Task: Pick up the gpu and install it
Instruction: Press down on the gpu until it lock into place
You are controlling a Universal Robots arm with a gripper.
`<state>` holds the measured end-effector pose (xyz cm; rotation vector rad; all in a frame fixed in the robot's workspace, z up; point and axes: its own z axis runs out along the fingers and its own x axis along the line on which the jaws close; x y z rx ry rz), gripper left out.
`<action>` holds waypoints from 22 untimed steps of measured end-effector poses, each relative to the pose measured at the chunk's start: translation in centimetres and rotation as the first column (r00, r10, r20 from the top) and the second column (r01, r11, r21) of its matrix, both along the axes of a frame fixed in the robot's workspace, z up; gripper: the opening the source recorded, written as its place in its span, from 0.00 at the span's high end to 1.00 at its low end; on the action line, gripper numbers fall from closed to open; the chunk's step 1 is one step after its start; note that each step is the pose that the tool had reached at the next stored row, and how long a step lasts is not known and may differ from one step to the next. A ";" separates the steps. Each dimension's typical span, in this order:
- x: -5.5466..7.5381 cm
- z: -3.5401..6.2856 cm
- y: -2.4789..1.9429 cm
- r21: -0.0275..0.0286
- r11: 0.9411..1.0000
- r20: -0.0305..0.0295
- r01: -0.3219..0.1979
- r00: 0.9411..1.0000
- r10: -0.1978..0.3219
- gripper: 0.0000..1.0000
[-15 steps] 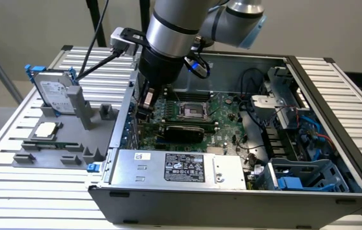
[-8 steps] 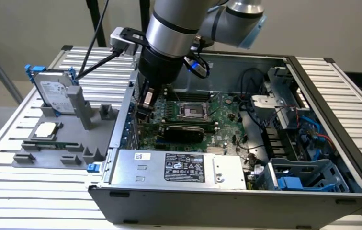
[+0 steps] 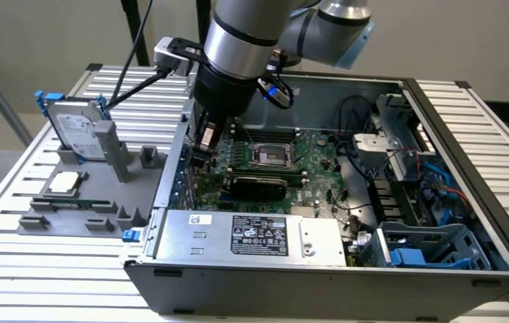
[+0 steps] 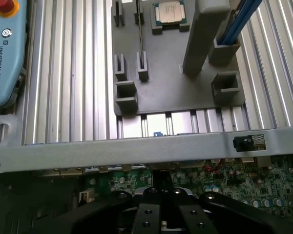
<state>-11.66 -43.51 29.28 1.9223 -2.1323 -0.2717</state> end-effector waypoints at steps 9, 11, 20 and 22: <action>-0.1 0.03 0.24 -0.006 1.000 -0.001 0.000 1.000 0.000 0.89; -0.1 0.05 0.26 -0.007 1.000 -0.002 0.000 1.000 0.000 0.89; -0.2 0.07 0.28 -0.013 1.000 -0.002 0.000 1.000 0.000 0.89; -0.2 0.07 0.28 -0.015 1.000 -0.002 0.000 1.000 0.000 0.89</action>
